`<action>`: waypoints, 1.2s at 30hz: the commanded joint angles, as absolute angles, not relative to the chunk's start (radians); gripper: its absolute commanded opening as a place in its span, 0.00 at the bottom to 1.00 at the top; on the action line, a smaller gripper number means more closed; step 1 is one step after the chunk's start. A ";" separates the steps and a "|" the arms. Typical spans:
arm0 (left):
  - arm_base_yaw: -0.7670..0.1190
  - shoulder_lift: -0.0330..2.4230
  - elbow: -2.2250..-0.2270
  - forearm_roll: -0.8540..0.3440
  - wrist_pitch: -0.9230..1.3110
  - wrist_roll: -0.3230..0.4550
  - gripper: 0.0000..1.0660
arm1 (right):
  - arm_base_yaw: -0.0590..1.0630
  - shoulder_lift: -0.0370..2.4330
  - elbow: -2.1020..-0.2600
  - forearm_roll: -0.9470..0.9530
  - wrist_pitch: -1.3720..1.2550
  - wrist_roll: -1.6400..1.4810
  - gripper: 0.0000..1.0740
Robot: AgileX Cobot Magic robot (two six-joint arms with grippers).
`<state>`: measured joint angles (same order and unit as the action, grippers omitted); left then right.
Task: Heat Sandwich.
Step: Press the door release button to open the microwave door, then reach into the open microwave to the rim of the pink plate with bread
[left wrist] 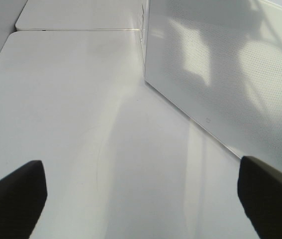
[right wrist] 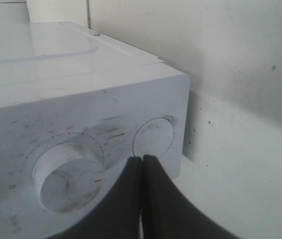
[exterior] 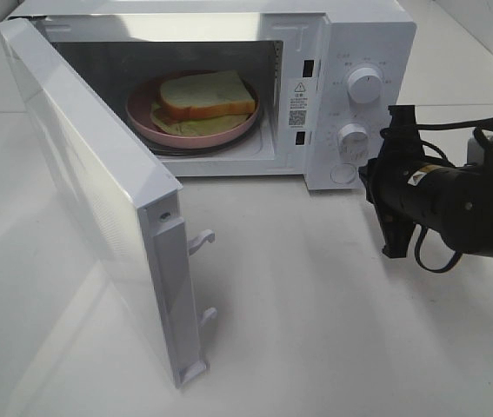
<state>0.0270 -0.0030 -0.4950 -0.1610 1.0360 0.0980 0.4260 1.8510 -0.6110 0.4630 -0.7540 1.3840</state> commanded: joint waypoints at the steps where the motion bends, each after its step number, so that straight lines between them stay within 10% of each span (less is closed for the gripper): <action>1: 0.028 -0.031 -0.492 -0.168 1.027 0.093 0.93 | 0.420 1.778 -0.557 0.449 -0.696 1.335 0.00; 36: 0.028 -0.031 -0.492 -0.168 1.027 0.093 0.93 | 0.420 1.465 -0.623 0.440 0.072 0.570 0.01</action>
